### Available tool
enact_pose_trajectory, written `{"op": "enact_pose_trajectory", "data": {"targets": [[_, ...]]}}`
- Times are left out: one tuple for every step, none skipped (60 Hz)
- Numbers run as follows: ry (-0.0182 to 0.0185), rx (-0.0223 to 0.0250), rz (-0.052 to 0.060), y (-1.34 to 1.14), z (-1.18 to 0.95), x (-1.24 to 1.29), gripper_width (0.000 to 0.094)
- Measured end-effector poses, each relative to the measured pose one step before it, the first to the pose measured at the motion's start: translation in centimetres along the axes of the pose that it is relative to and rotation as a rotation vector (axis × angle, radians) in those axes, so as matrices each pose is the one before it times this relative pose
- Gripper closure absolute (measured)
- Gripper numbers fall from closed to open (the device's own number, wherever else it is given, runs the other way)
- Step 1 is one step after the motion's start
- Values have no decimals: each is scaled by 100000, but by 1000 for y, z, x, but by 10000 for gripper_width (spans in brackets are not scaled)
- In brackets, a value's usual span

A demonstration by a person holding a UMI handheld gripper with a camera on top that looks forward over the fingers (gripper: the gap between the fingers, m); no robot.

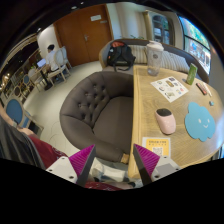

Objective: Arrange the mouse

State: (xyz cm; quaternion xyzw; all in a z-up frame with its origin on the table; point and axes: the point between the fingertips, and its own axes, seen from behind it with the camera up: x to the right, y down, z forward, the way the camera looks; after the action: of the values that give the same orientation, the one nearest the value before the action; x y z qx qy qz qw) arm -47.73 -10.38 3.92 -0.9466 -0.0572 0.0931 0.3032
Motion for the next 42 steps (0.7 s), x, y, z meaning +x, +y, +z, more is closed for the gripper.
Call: {"op": "enact_pose_trajectory", "data": {"targets": [[-313,-426,2132,121,-46,-273,141],[-329,-317,1823,84,-58,-253,116],[-305,-44,1512,12,-58,-252,85],[254,93,1078,-48,-81,-54,74],[185,120,584,-12,-10,-131,80],[100,0,171,1,-44,-71,91],[295,14,292,148,-184,-76,97],[715,169,184,-348,-120,-169,96],[978,549,-500,-325,827,989,96],[1134,894,-350,-164,33,201,96],[1185,1160,-467,-216,14,239,94],[983,1129,-591,-208,22,260,94],[734,1005,-653,-125,12,197,93],[364,833,-633,-100,-40,56,94],[106,794,-517,-73,33,21,90],[-60,788,-372,-54,0,-1,89],[865,1199,-646,202,-860,-321,87],[-967,-53,642,-457,377,514,89],[101,754,168,-97,10,54,90],[143,810,232,-112,-68,77,90],[188,938,356,-139,-61,88,90],[39,1158,431,-157,-55,121,92],[-128,1225,339,-81,106,-84,93],[-370,884,483,-118,-18,36,92],[-282,650,380,-54,2,116,94],[188,894,17,99,-71,123,95],[203,550,107,-68,-11,347,98],[324,678,-127,-81,55,431,96],[333,770,-285,-113,110,463,95],[410,803,-352,-118,181,545,93],[418,640,-416,-57,230,554,93],[395,383,-344,-43,227,596,95],[262,84,-298,38,243,552,94],[224,101,-277,-14,254,576,93],[156,276,-281,-82,295,633,93],[157,408,-387,-121,283,614,93],[196,406,-558,-104,320,602,93],[313,450,-616,-174,261,690,94],[469,647,-672,-167,314,688,96],[551,782,-571,-238,317,708,95],[509,770,-581,-245,356,728,96],[408,664,-528,-213,346,679,97]]}}
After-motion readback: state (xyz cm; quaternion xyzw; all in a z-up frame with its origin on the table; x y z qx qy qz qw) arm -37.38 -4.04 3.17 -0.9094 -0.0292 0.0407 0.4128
